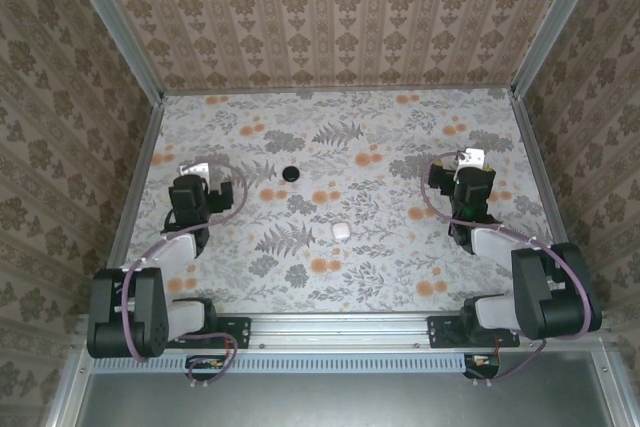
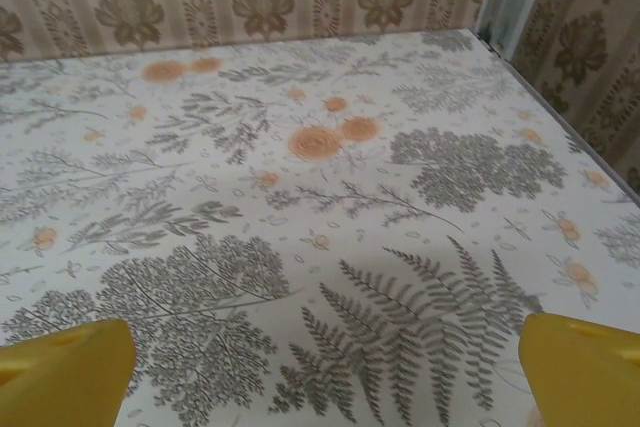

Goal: Insert wireless bluetooth earbuds into charging case

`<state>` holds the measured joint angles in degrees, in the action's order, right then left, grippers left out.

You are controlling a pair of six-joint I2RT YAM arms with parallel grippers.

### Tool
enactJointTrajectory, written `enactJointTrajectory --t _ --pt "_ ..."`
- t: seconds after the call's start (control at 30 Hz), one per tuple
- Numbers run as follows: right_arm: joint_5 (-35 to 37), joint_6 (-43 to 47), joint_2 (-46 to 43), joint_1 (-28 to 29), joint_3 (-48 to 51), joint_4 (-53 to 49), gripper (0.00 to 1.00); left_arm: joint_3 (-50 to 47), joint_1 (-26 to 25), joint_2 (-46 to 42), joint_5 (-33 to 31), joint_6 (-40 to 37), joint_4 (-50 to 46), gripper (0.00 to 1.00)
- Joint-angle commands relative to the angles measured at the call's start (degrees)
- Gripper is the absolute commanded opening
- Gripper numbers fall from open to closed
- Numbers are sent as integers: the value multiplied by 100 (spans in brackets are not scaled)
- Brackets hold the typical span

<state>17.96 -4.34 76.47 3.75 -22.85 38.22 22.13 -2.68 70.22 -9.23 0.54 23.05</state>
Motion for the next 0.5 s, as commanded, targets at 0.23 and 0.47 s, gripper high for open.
enactJointTrajectory --t 0.23,0.47 --pt "-444 161 1006 -41 409 1851 100 -736 144 950 299 -176 3397 100" --pt "-232 38 1142 -63 91 1371 100 -618 147 1784 411 -258 3996 100"
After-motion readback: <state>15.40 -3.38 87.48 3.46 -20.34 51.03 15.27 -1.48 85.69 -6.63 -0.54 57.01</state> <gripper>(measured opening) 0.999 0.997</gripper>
